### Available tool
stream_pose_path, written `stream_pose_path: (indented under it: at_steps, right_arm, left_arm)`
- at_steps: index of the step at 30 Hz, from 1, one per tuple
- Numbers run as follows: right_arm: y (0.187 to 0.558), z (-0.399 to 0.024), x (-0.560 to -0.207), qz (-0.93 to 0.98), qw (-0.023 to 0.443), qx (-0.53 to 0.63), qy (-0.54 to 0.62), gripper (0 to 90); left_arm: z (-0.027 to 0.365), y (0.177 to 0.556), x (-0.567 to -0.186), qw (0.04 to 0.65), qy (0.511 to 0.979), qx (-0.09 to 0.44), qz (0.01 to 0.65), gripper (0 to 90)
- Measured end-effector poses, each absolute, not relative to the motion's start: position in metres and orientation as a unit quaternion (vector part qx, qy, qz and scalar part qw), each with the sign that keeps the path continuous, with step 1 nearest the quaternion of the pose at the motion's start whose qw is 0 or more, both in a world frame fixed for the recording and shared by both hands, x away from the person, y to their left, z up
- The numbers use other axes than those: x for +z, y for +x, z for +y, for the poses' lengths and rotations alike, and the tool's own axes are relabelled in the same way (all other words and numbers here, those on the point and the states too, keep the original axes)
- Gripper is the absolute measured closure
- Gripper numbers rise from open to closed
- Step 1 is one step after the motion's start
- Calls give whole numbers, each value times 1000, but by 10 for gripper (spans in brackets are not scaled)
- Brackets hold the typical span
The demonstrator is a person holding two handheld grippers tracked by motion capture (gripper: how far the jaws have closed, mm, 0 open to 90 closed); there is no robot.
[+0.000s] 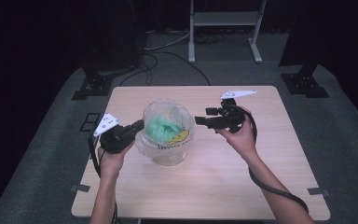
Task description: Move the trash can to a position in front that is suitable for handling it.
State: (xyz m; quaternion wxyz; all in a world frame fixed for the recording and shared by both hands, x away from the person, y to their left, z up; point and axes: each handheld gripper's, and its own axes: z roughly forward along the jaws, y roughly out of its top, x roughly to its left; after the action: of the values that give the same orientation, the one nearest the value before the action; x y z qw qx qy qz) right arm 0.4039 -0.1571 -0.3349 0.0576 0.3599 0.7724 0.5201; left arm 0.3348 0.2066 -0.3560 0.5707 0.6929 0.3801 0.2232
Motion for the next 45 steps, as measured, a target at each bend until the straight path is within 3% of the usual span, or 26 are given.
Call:
stream_pose_path:
  at_steps: [13,15,21,27,45]
  right_arm:
    - [418,-123,-341,782,49,505,361,293]
    - [420,-120,-342,784,54,501,364,344]
    - [418,-114,-339,783,86,485,380,618]
    - [414,-113,-331,784,96,480,382,784]
    - [405,-110,-320,786,40,498,363,809]
  left_arm:
    - [206,330,-350,588,688,216,367,877]
    - [206,330,-350,590,686,216,367,877]
    - [207,329,-348,594,683,216,365,877]
    - [206,328,-346,600,679,218,363,877]
    - [190,328,-348,604,685,209,349,876]
